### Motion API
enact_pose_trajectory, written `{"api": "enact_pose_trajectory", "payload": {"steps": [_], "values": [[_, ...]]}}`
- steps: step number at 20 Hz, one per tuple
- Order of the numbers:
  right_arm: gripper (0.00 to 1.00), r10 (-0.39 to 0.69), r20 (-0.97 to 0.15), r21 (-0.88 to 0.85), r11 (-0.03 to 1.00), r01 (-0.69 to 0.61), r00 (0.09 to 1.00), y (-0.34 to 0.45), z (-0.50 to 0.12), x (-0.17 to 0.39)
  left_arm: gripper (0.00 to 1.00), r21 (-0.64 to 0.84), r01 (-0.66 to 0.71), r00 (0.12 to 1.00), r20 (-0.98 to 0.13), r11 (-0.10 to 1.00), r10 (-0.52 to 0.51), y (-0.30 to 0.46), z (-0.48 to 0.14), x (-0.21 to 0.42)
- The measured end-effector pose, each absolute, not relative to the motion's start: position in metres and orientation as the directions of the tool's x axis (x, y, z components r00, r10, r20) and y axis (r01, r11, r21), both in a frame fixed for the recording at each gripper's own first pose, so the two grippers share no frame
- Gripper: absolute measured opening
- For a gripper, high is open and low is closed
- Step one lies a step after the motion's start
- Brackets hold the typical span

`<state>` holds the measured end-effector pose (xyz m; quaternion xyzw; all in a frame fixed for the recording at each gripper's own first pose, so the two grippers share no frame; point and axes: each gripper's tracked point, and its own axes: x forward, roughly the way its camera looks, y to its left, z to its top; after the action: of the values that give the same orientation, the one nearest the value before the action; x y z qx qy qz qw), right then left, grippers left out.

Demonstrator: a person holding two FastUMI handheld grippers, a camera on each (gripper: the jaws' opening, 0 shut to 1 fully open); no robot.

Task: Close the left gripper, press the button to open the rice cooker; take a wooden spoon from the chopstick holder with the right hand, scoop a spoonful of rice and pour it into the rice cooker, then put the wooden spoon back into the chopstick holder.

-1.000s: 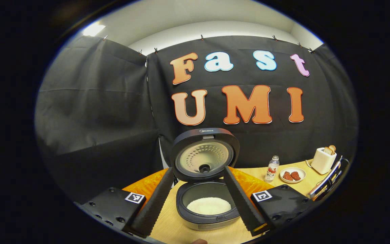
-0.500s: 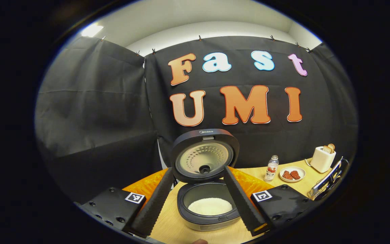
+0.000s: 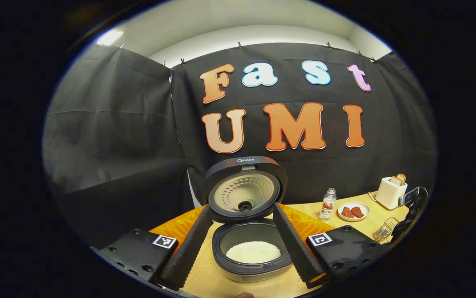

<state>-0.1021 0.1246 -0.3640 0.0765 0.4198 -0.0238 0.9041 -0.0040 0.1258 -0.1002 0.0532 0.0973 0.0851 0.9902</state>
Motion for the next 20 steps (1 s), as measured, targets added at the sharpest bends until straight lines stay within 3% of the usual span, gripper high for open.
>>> {"api": "enact_pose_trajectory", "payload": {"steps": [11,20], "values": [[0.13,0.155,-0.770,0.378,0.892,0.247,0.619,0.126,-0.366,-0.101,0.99,0.141,-0.112,0.968,-0.206,0.984,0.140,0.113,-0.103,0.004],[0.12,0.320,-0.712,0.628,0.689,0.362,0.625,0.115,-0.372,-0.102,0.99,0.166,-0.071,0.969,-0.221,0.984,0.107,0.094,-0.103,0.005]]}}
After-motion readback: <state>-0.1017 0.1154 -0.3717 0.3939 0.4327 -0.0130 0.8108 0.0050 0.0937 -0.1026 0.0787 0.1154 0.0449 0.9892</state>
